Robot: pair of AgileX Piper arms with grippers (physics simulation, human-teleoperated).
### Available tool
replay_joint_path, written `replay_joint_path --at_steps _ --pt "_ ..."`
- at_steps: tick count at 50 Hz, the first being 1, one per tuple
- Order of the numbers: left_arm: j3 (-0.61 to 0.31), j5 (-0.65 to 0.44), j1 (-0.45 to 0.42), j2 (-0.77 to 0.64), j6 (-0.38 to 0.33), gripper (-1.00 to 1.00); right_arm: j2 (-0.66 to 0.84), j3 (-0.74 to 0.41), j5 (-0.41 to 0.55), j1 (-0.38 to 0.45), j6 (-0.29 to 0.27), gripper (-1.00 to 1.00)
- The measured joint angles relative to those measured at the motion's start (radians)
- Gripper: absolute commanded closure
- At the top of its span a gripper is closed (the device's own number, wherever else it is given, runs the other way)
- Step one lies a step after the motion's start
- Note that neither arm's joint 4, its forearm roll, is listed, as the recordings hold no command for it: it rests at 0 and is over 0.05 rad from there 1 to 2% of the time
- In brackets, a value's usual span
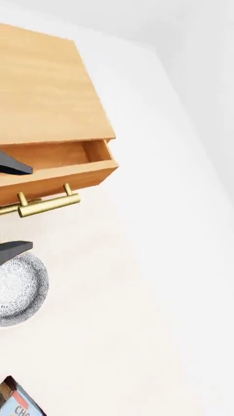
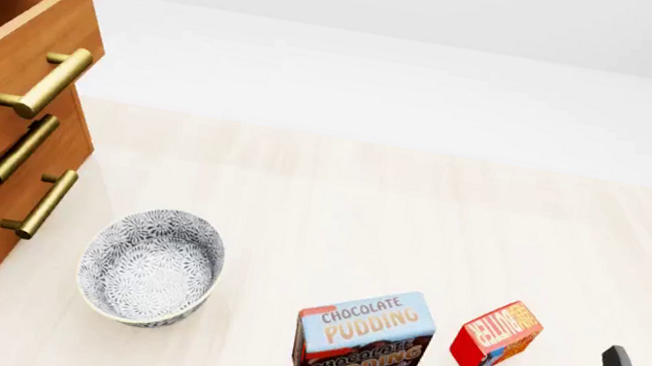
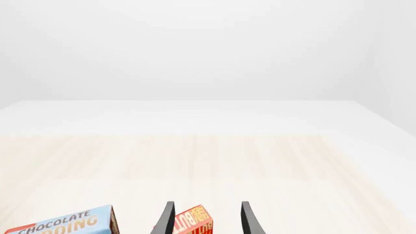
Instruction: Put the butter at the back in the top drawer of the cabinet and close it.
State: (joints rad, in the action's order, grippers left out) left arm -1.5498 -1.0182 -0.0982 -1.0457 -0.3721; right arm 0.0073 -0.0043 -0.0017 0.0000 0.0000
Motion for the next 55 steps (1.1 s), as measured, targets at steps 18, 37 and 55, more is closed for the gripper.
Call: replay_joint_path --at_steps 18,37,55 --pt "-0.11 -0.091 0.001 -0.052 0.145 -1.0 0.0 0.0 0.0 0.0 0.0 -1.0" --pt "-0.189 -0.151 0.005 -0.098 0.248 -1.0 0.0 0.0 0.0 0.0 0.0 -1.0" --pt "-0.22 -0.186 0.033 -0.125 0.288 -1.0 0.0 0.0 0.0 0.0 0.0 -1.0"
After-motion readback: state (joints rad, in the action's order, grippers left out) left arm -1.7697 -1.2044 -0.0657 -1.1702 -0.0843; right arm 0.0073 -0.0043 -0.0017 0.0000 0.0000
